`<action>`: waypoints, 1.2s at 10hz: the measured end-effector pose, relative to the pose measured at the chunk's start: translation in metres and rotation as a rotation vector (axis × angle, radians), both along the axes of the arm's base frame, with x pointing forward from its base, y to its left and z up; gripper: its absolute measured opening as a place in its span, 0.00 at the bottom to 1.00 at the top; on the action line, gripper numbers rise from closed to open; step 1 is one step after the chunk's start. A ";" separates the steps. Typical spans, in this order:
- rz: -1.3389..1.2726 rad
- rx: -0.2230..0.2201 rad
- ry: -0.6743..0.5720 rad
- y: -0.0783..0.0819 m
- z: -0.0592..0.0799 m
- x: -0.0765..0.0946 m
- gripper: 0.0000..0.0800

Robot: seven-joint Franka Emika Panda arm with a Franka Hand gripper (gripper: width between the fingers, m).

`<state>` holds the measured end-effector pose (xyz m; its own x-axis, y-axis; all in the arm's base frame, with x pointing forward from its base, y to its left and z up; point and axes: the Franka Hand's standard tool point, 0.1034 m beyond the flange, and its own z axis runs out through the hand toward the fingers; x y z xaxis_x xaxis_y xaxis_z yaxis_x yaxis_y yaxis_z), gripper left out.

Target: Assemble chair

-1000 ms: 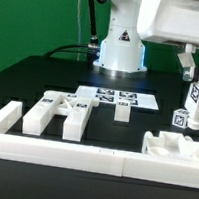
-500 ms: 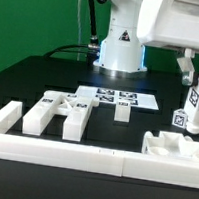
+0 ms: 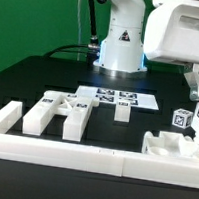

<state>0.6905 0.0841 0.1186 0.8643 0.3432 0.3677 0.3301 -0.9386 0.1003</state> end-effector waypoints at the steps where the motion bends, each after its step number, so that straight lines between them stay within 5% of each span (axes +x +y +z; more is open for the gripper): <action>1: 0.003 0.013 -0.070 0.002 0.004 0.004 0.38; 3: 0.011 0.033 -0.168 0.005 0.001 -0.002 0.38; 12: 0.018 0.030 -0.137 0.008 -0.019 -0.014 0.38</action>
Offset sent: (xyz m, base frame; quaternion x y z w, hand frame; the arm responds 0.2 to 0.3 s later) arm -0.0045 0.0050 -0.0026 -0.0109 0.0075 -0.0052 0.9999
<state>0.6764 0.0919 0.0994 0.7991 0.3453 0.4922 0.3317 -0.9360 0.1180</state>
